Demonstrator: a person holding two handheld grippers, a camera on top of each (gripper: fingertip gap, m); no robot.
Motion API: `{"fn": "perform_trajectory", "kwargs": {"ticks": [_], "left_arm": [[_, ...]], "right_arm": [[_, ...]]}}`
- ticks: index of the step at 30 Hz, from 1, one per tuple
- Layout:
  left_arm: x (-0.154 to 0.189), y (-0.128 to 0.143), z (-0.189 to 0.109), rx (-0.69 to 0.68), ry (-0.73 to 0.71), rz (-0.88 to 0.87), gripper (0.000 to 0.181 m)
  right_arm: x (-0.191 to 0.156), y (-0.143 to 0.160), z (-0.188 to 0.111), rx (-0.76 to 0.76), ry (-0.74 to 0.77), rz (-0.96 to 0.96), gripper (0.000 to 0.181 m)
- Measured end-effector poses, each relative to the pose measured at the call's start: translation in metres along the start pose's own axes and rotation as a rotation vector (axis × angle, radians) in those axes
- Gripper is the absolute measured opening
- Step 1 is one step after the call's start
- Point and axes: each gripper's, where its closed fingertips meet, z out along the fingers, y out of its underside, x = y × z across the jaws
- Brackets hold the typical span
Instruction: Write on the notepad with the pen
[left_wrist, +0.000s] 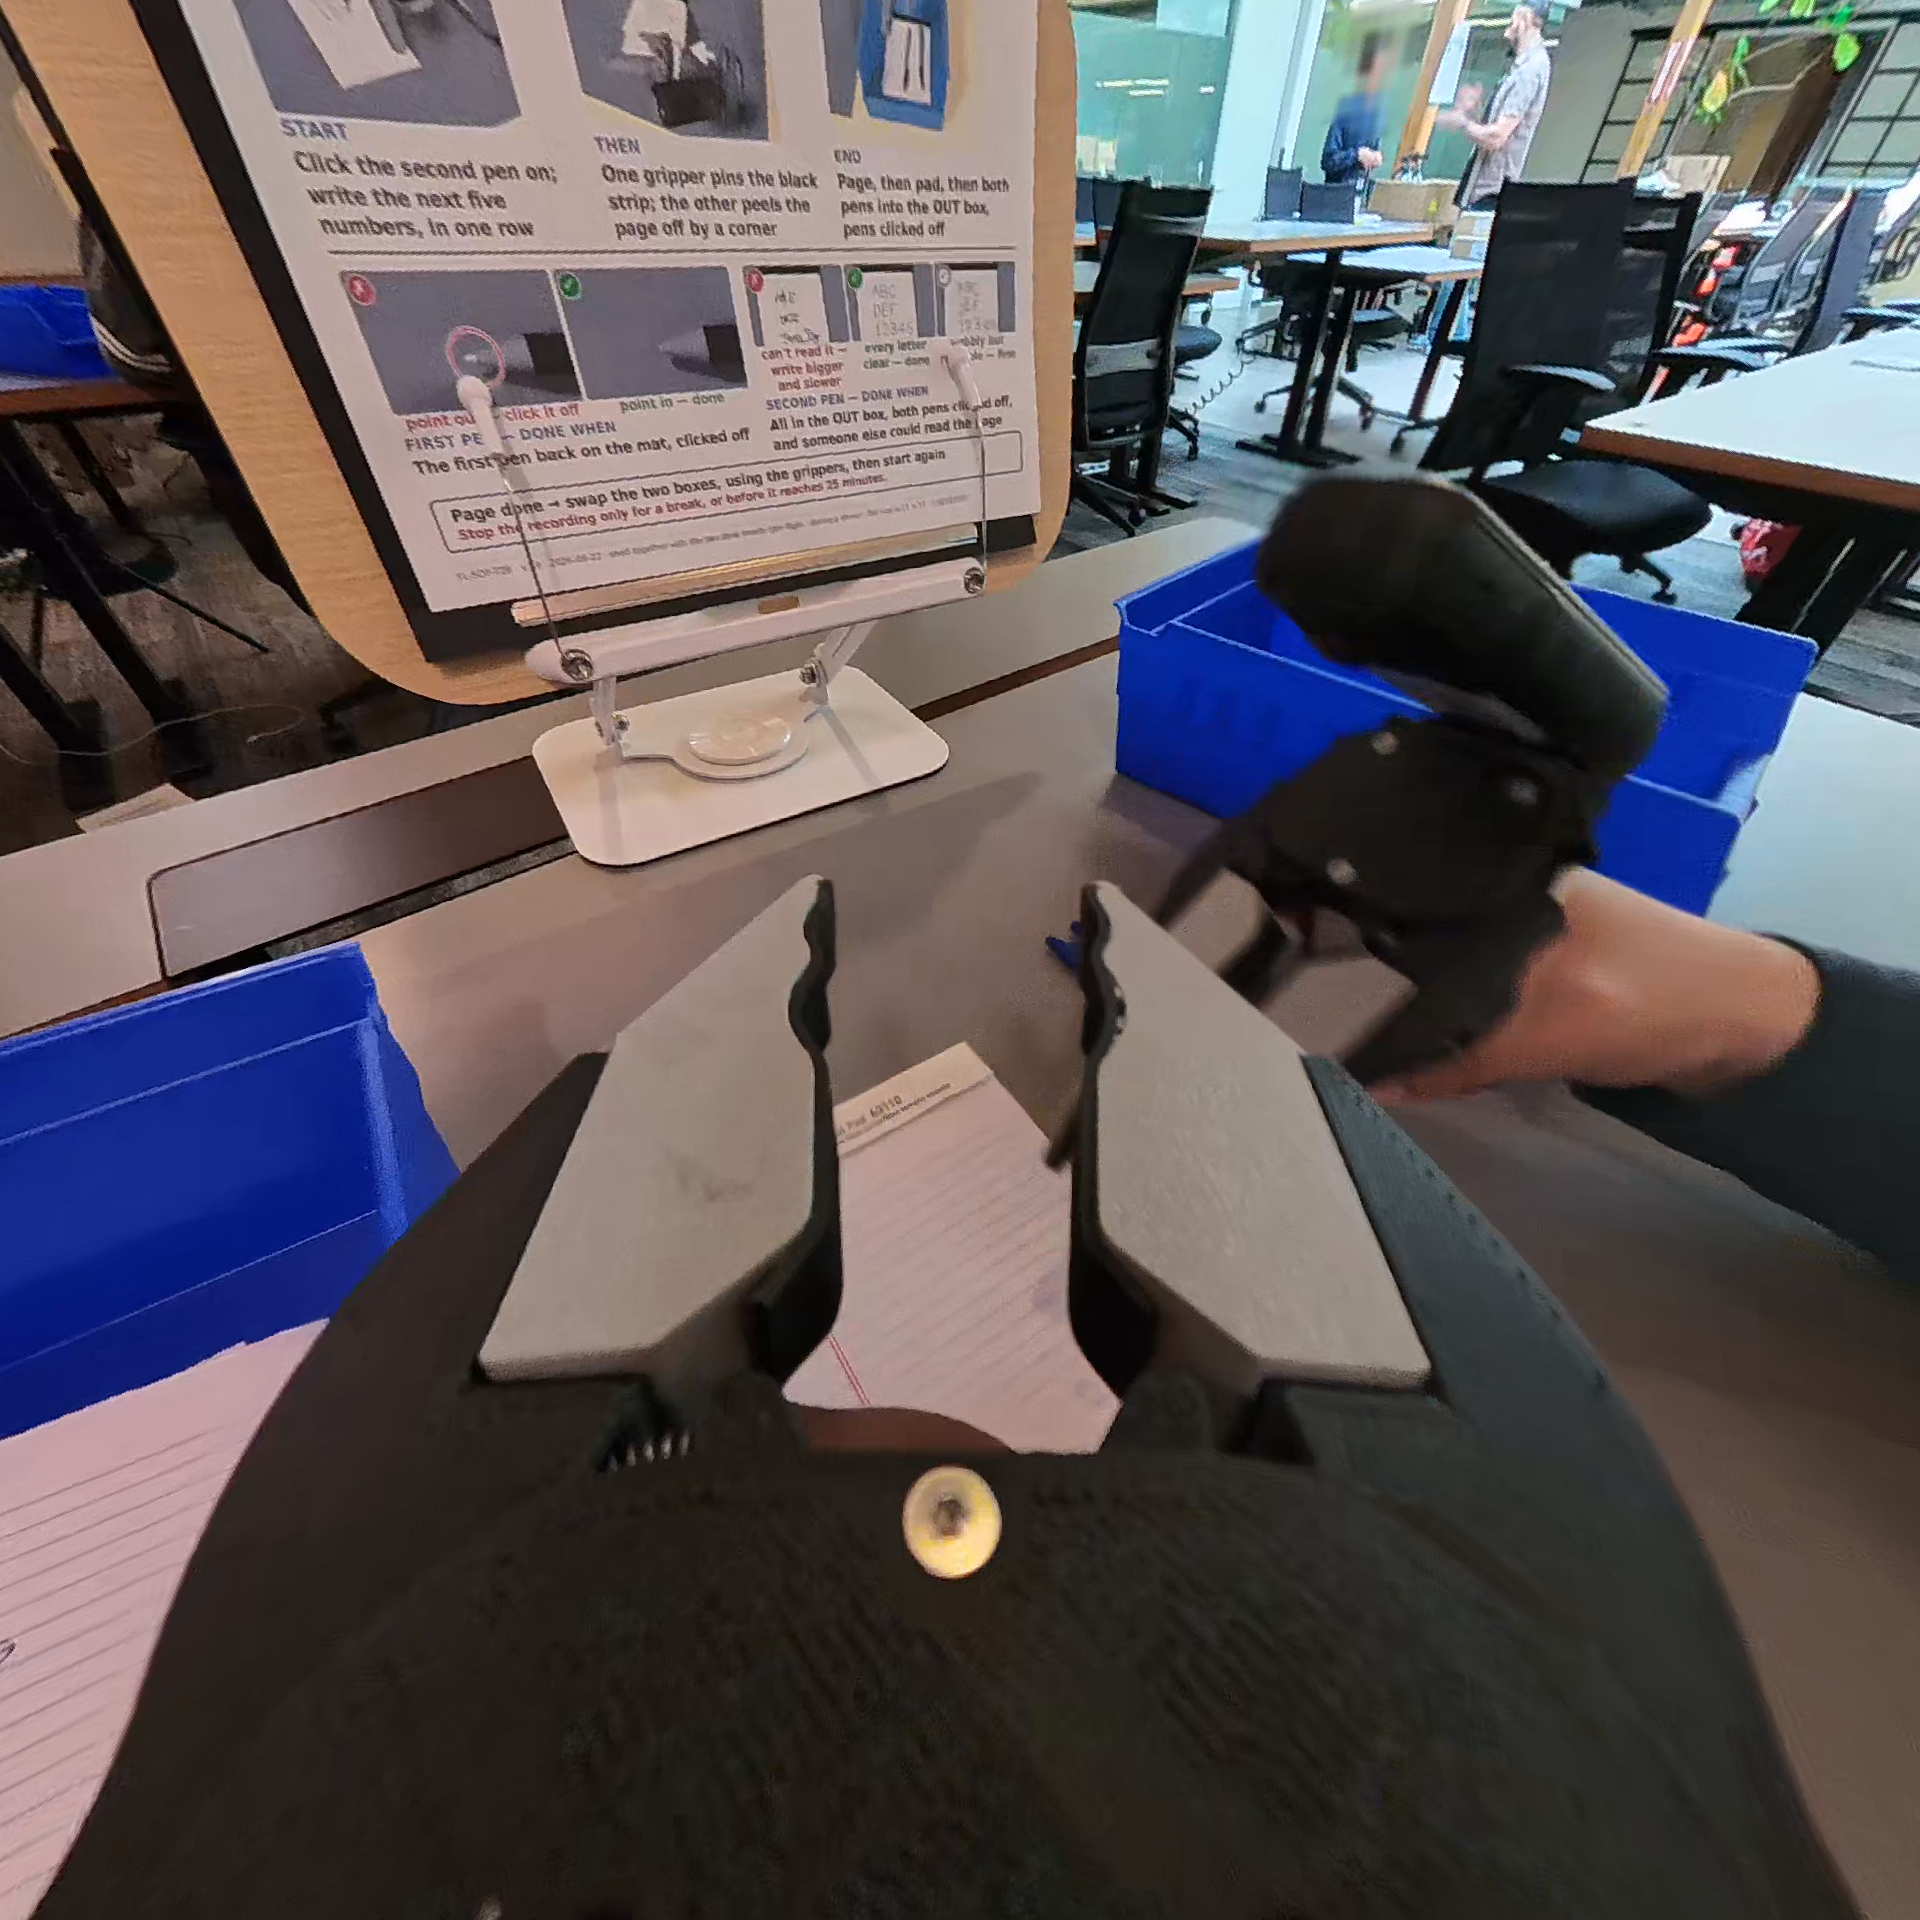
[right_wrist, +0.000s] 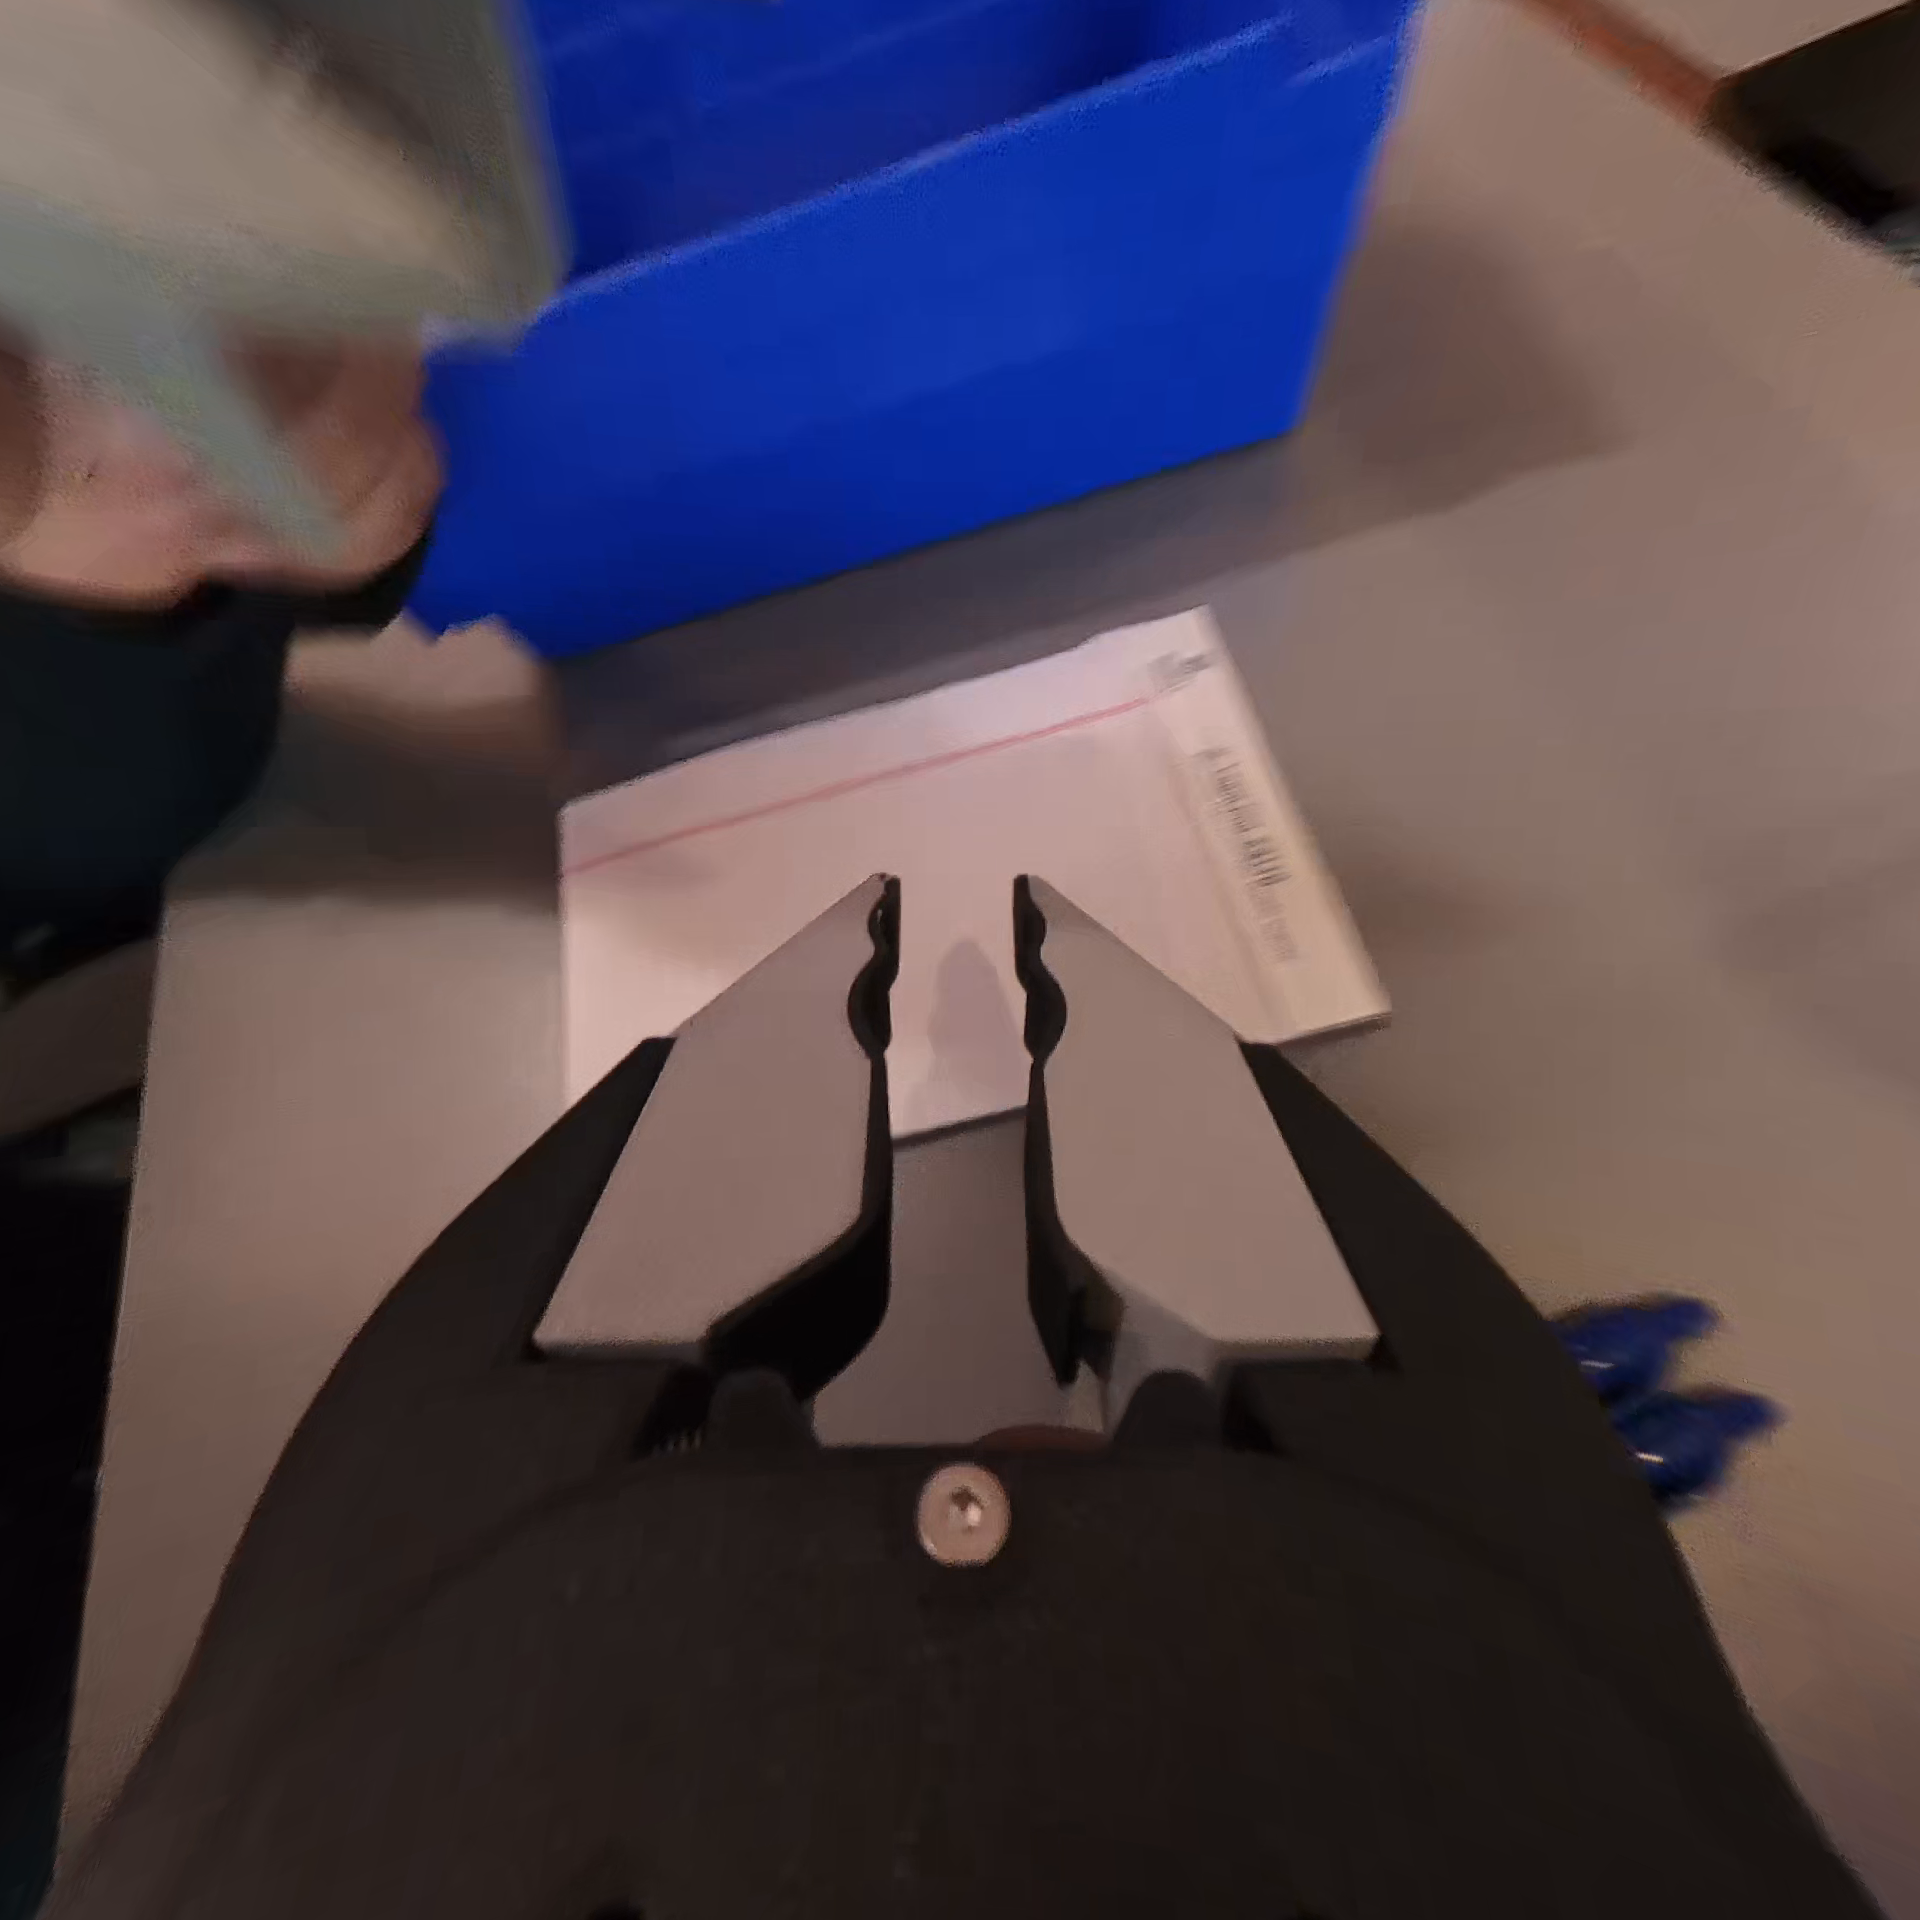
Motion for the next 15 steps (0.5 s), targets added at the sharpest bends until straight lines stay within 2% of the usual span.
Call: {"fn": "perform_trajectory", "kwargs": {"ticks": [4,6,9,11,13,15], "left_arm": [[-0.006,-0.003,-0.001,0.030,-0.034,0.020,0.046],[-0.010,-0.002,-0.001,0.030,-0.048,0.021,0.046],[-0.022,0.012,0.005,-0.035,-0.096,0.007,0.046],[-0.025,0.021,0.009,-0.077,-0.103,0.001,0.048],[-0.023,0.026,0.012,-0.099,-0.109,0.020,0.048],[-0.019,0.032,0.016,-0.122,-0.100,0.037,0.048]], "right_arm": [[-0.059,0.030,0.017,-0.125,-0.061,-0.188,0.019],[-0.075,0.039,0.028,-0.179,-0.070,-0.242,0.016],[-0.077,0.055,0.037,-0.258,-0.046,-0.300,0.015],[-0.076,0.057,0.036,-0.255,-0.045,-0.303,0.014],[-0.066,0.058,0.032,-0.254,-0.011,-0.311,0.000],[-0.058,0.058,0.029,-0.244,0.006,-0.291,0.000]]}}
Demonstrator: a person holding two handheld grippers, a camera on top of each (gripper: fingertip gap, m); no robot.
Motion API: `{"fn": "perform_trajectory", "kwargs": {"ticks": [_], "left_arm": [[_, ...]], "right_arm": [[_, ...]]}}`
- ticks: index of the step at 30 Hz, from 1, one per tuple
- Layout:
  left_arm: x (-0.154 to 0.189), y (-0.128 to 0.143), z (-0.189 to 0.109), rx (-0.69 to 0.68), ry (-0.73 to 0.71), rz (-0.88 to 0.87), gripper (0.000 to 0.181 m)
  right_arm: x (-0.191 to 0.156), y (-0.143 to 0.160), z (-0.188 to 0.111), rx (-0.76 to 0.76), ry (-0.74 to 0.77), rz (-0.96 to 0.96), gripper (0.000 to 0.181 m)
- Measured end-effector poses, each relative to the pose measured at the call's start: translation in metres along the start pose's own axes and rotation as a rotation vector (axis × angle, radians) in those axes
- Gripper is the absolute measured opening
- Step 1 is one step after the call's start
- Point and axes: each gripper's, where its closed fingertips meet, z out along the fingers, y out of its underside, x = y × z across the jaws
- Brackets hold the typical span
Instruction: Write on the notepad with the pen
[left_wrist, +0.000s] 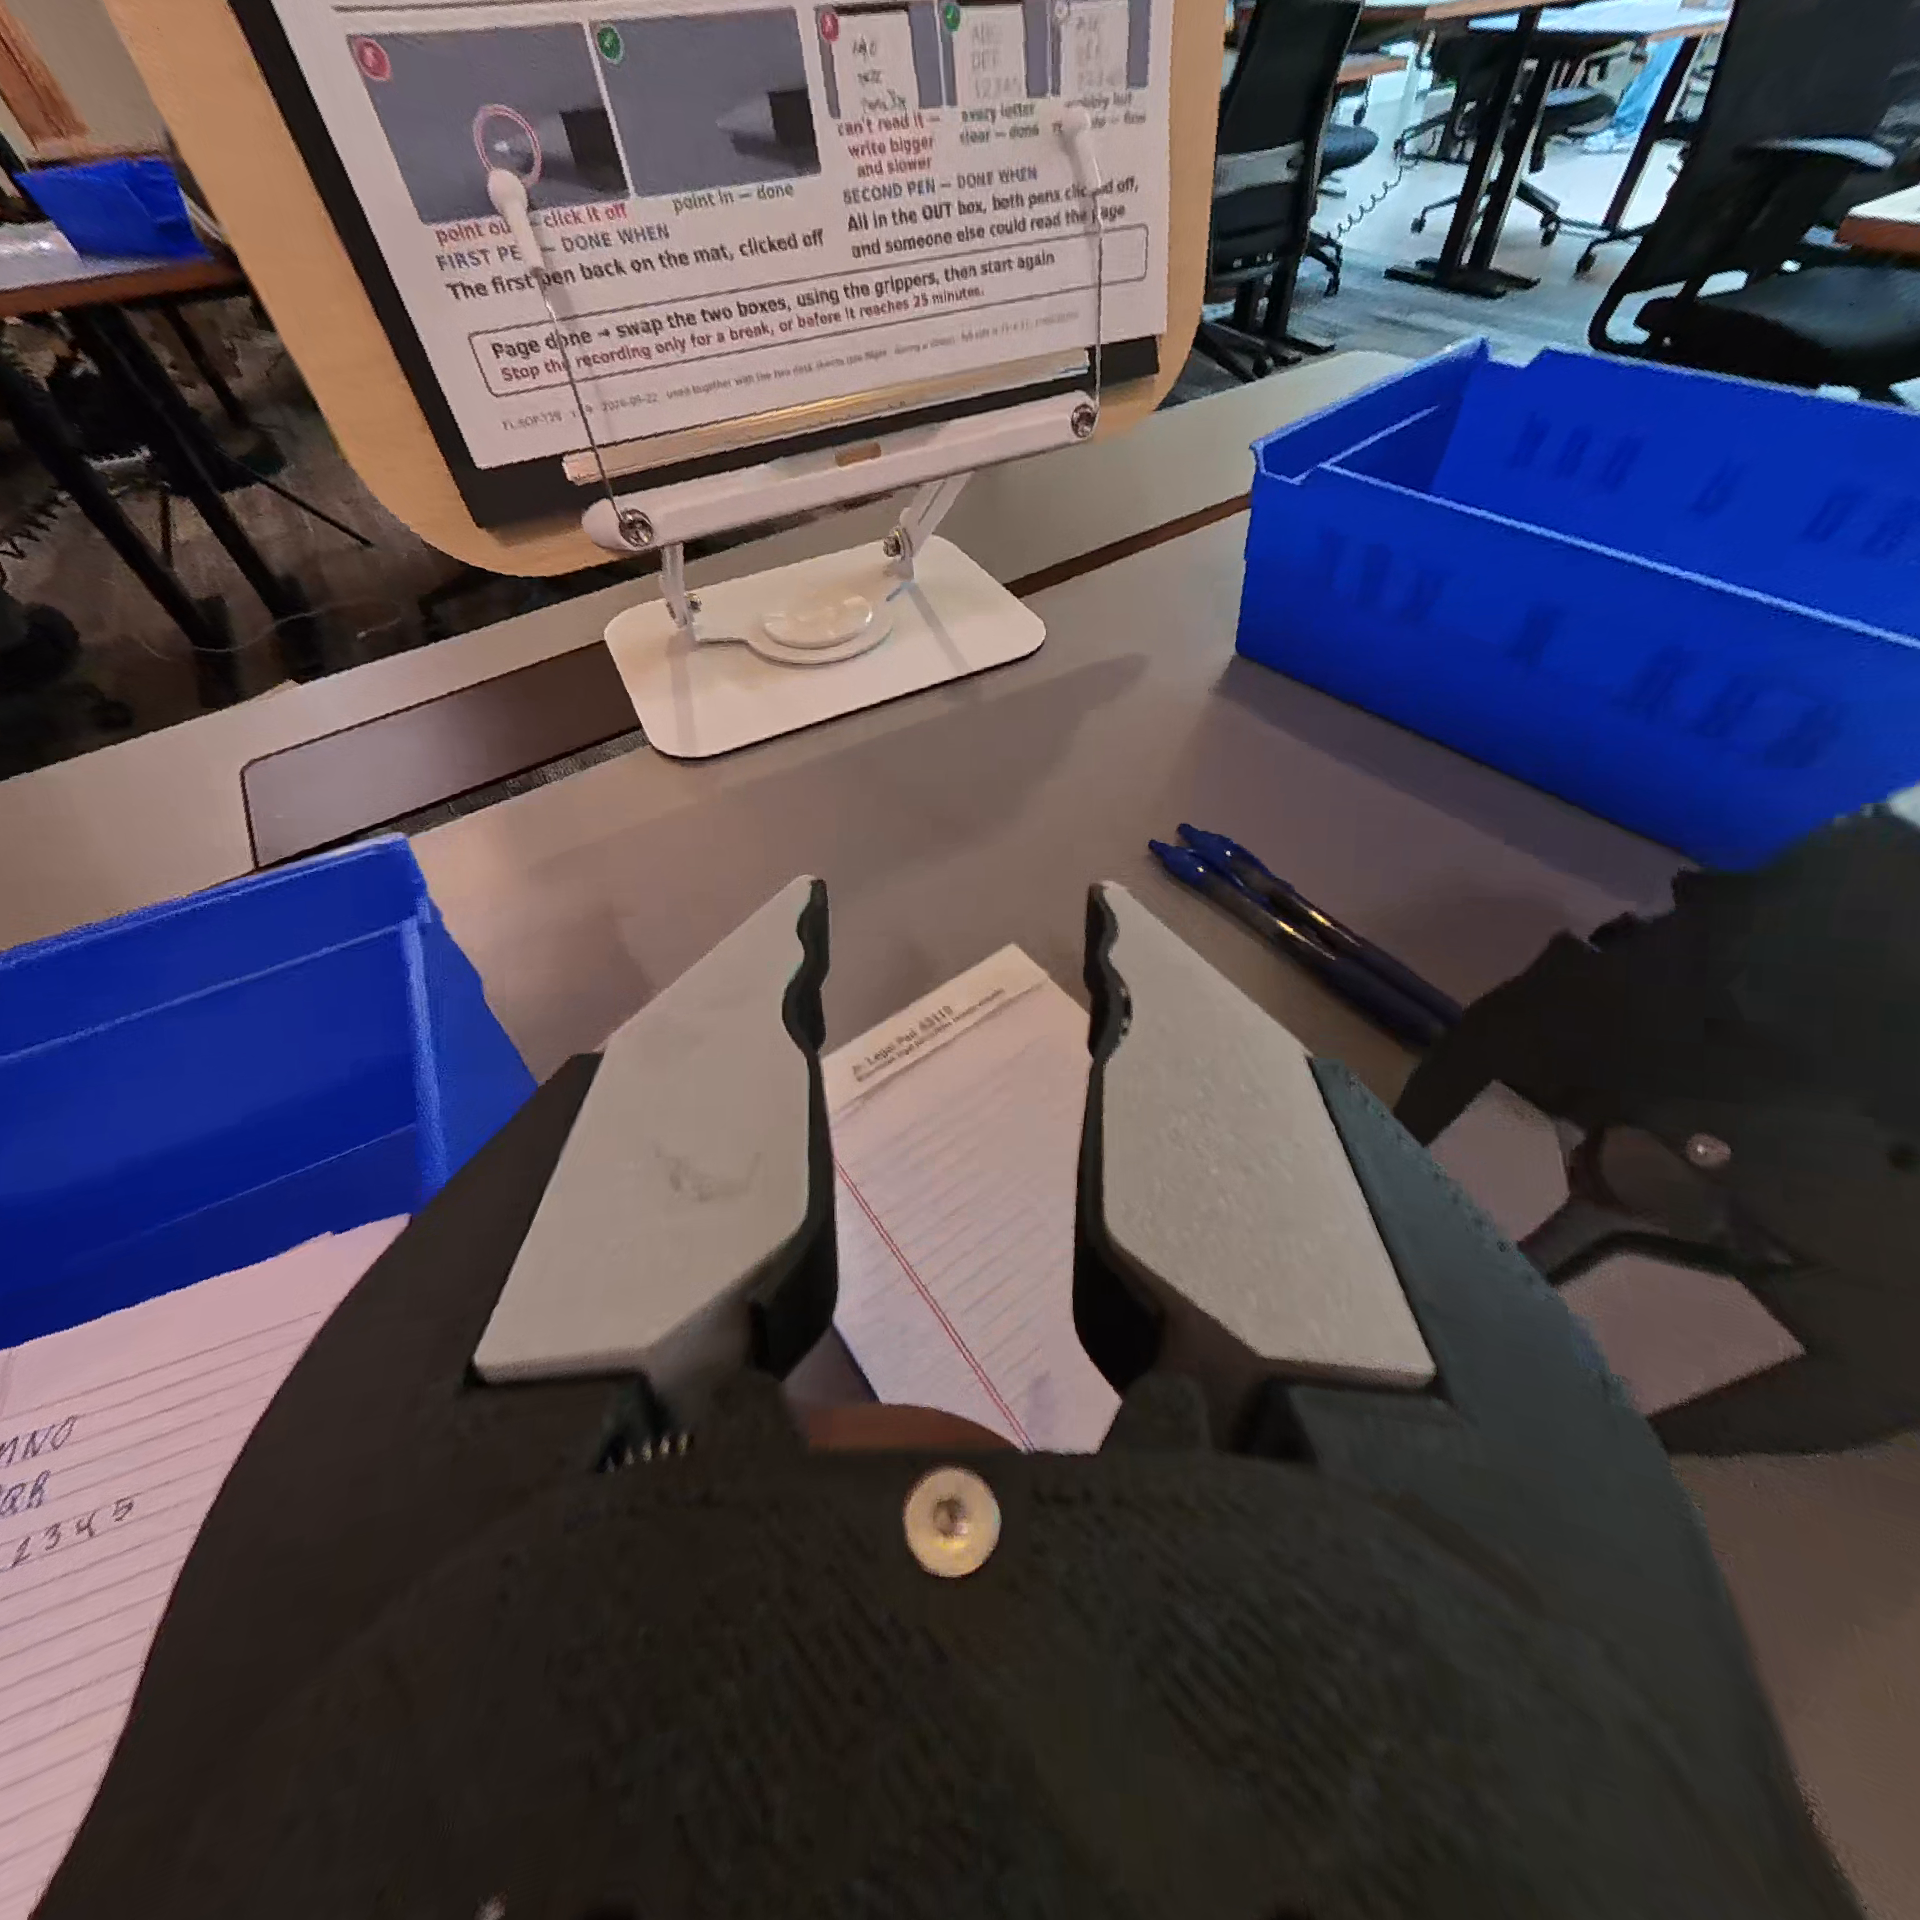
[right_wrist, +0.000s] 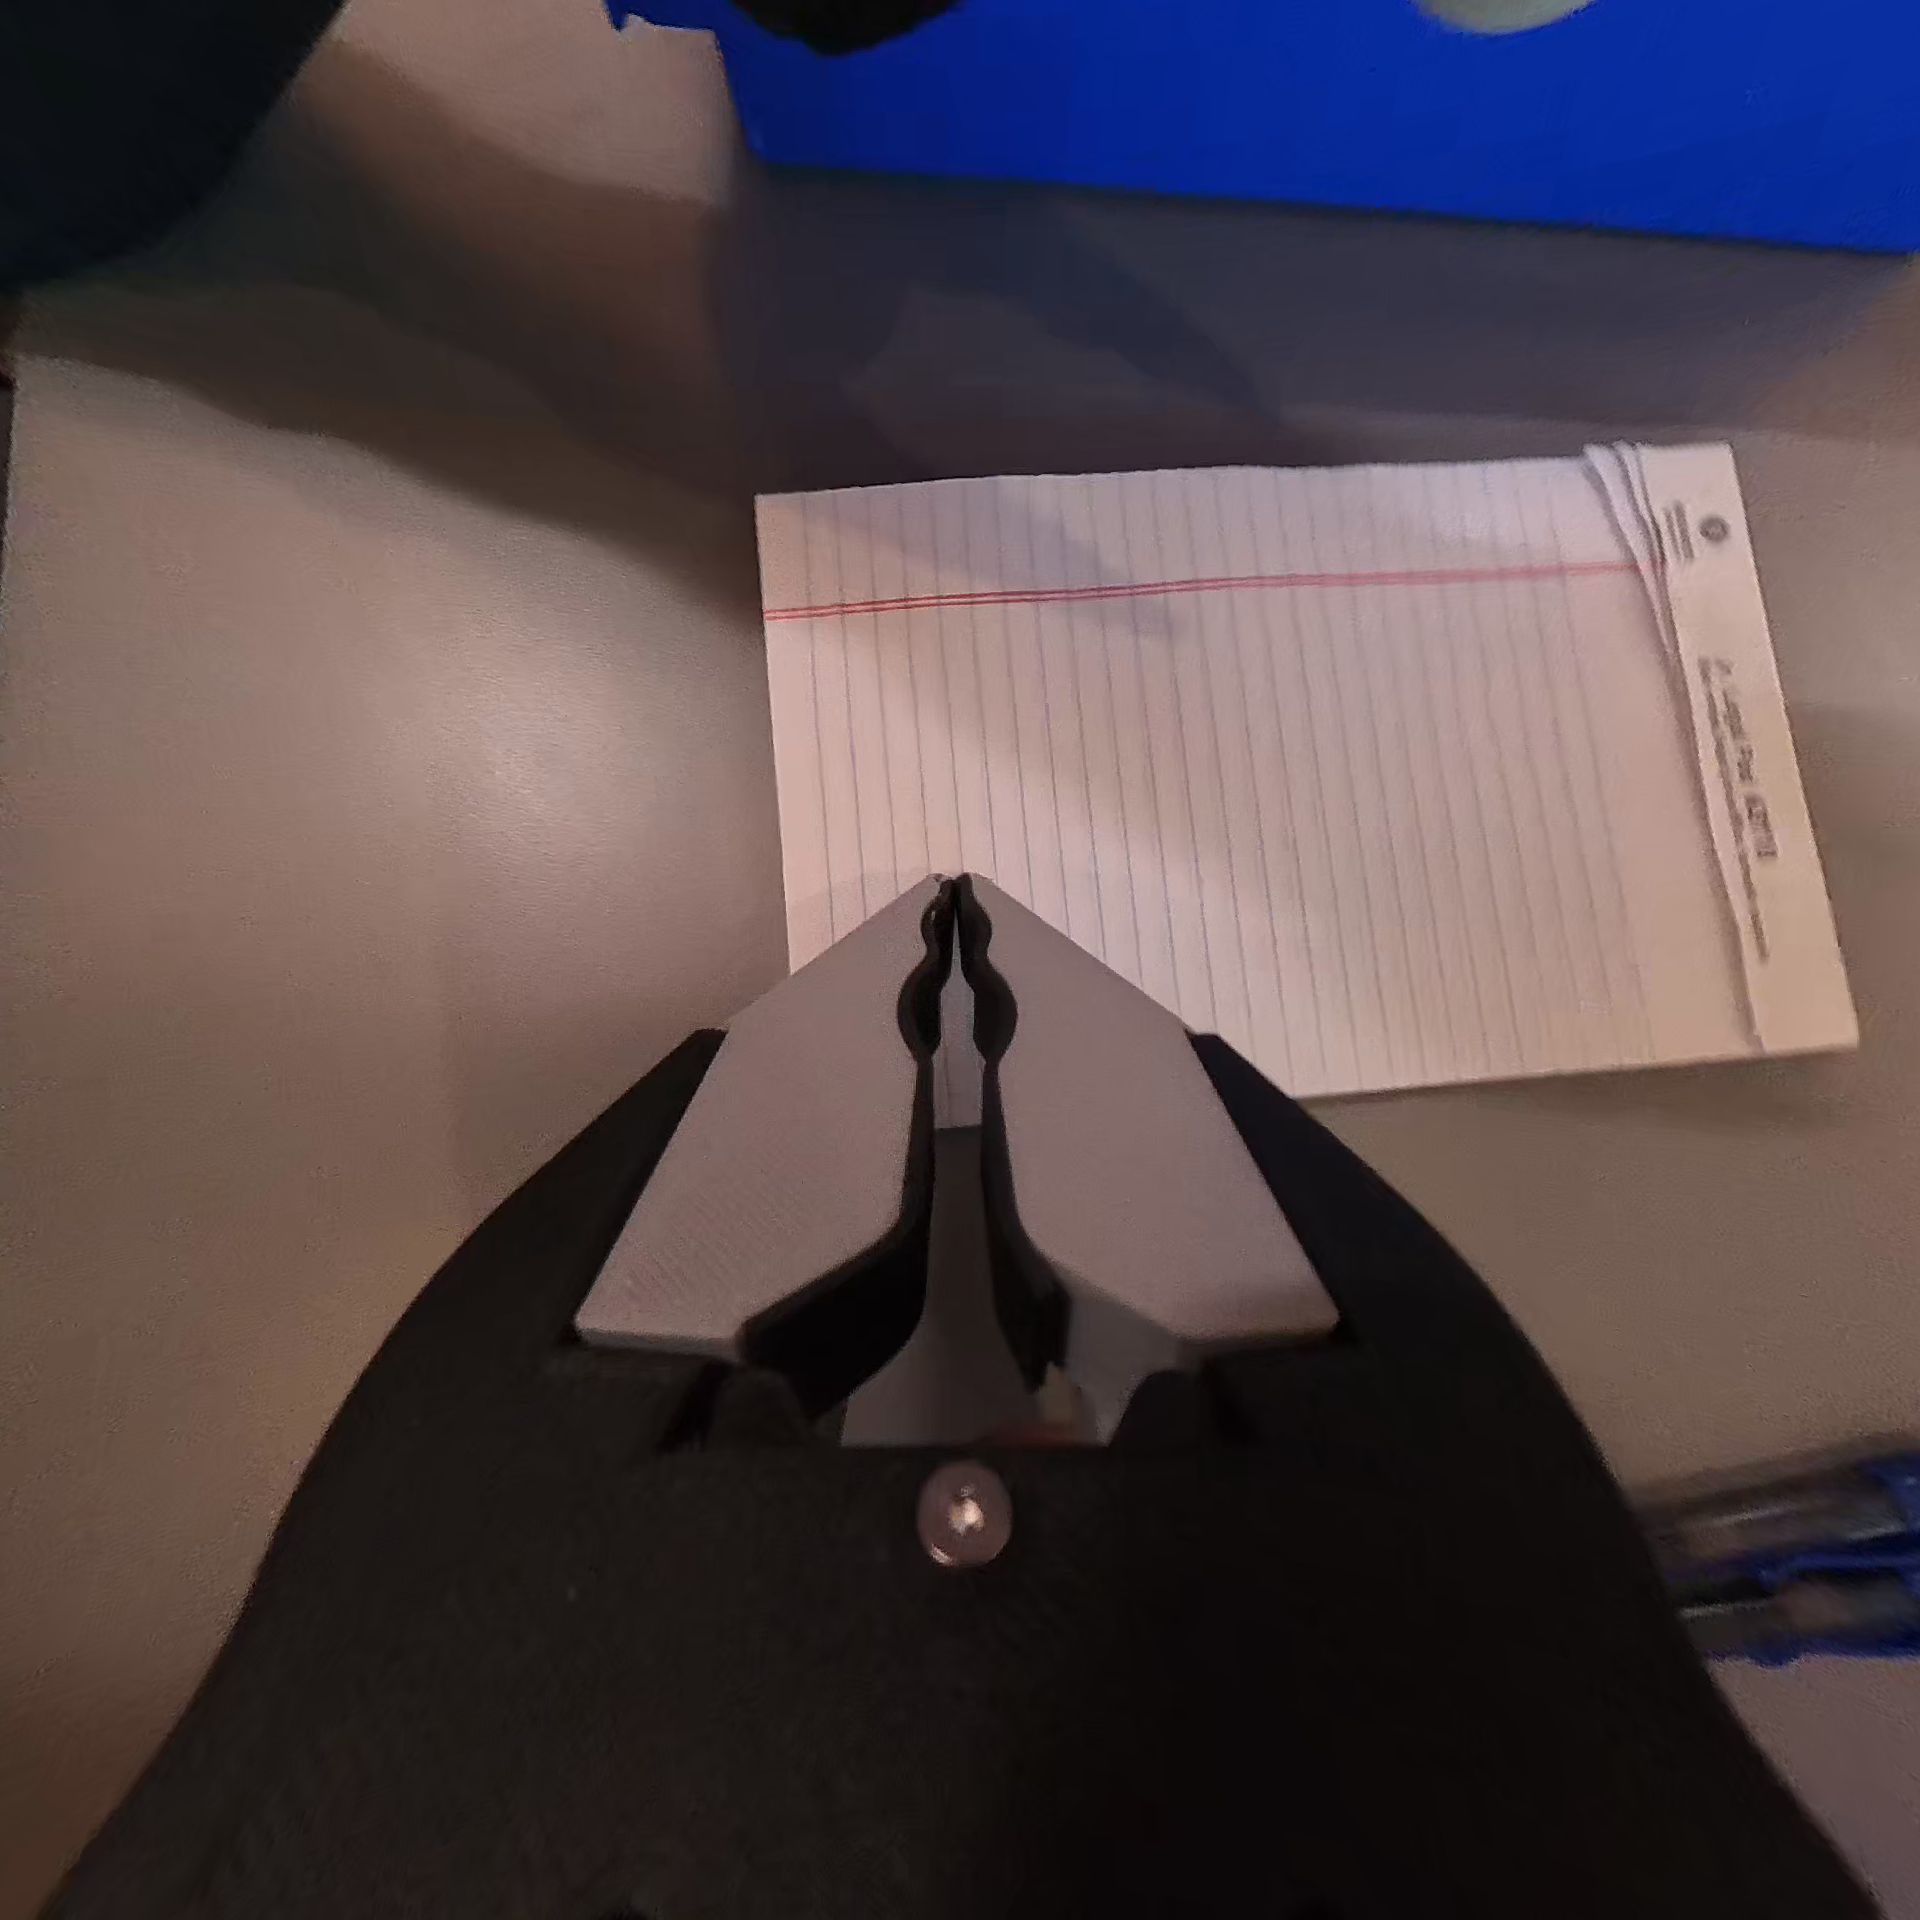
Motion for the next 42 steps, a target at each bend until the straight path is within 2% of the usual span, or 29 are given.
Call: {"fn": "perform_trajectory", "kwargs": {"ticks": [5,14,18,22,26,30,35,38,42], "left_arm": [[0.008,0.015,0.010,-0.060,0.012,0.029,0.049],[0.001,0.040,0.025,-0.155,-0.017,0.045,0.051],[-0.003,0.049,0.029,-0.186,-0.015,0.023,0.053],[0.006,0.075,0.033,-0.324,0.048,0.044,0.057],[0.002,0.114,0.036,-0.509,0.010,0.172,0.053],[0.006,0.118,0.039,-0.507,0.018,0.207,0.038],[0.022,0.119,0.044,-0.458,0.117,0.197,0.005],[0.015,0.117,0.044,-0.467,0.077,0.208,0.018],[0.008,0.105,0.040,-0.438,0.015,0.180,0.019]], "right_arm": [[0.021,0.004,-0.002,0.001,0.113,0.015,0.000],[0.032,-0.003,0.000,0.053,0.188,0.081,0.000],[0.047,-0.015,-0.029,0.212,0.178,0.197,0.000],[0.097,0.001,-0.072,0.312,0.343,0.391,0.008],[0.131,0.037,-0.096,0.262,0.480,0.518,0.012],[0.137,0.057,-0.095,0.190,0.488,0.582,0.013],[0.134,0.069,-0.080,0.079,0.497,0.572,0.013],[0.132,0.075,-0.075,0.023,0.511,0.556,0.013],[0.131,0.079,-0.071,-0.012,0.510,0.551,0.014]]}}
